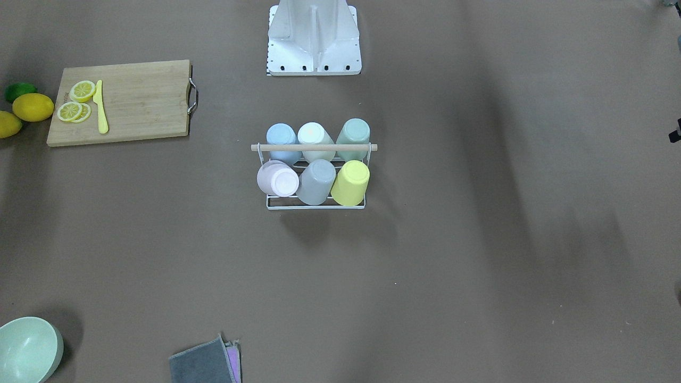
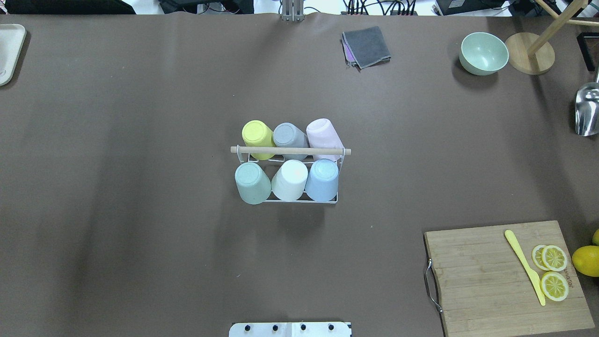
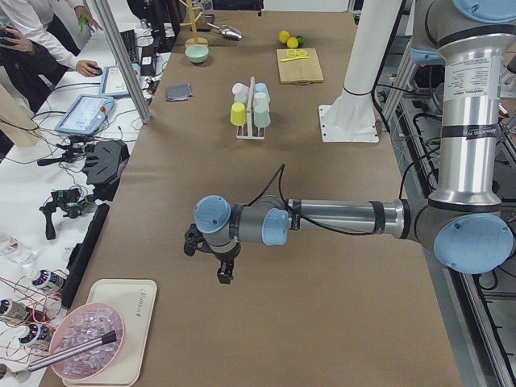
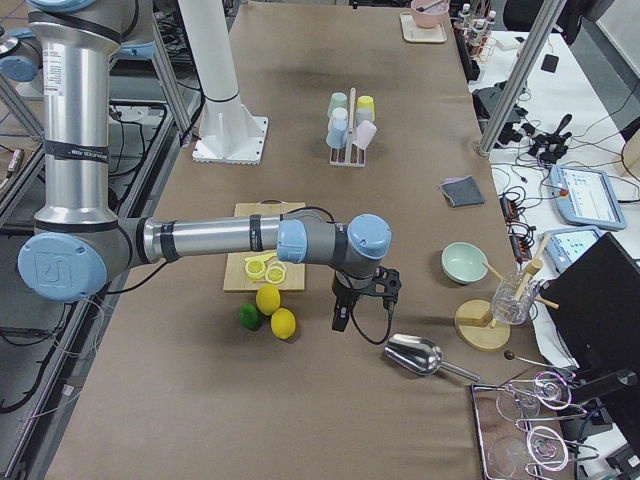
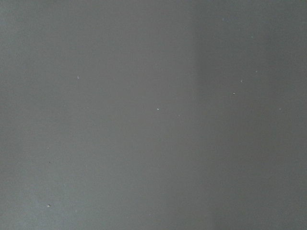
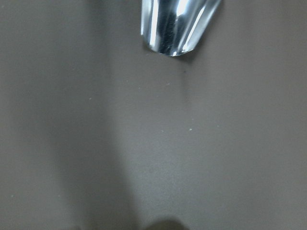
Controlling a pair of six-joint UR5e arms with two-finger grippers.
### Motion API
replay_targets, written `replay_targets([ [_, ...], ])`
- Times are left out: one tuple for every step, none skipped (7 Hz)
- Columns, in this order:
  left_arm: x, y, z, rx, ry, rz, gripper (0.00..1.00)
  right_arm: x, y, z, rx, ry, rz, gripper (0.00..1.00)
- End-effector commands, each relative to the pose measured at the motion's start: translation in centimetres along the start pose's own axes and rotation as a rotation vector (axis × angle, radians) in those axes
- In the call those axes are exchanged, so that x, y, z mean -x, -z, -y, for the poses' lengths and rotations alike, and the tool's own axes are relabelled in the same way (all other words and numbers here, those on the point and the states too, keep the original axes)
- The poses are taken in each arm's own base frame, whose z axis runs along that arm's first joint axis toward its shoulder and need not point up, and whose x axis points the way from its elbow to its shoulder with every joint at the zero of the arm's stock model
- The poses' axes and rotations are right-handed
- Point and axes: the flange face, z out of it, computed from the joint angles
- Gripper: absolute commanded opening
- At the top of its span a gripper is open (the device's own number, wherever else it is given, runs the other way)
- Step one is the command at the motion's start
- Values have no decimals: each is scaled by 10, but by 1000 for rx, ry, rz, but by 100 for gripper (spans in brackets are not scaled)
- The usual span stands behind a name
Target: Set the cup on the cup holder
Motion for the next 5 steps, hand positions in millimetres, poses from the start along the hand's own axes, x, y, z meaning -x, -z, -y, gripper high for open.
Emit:
replay_targets([
  [-1, -1, 0, -3, 1, -2, 98, -18, 7, -5, -37, -112, -4, 97],
  [-2, 1, 1, -7, 8, -2, 98, -27, 9, -9, -35, -145, 25, 99],
  [-2, 1, 0, -7, 22, -2, 98, -25, 10, -10, -29, -147, 49, 99],
  [-2, 1, 0, -8, 19, -2, 98, -30, 9, -11, -21, -164, 73, 99],
  [-4, 3, 0, -13, 17, -2, 98, -30, 8, -14, -8, -170, 108, 99],
])
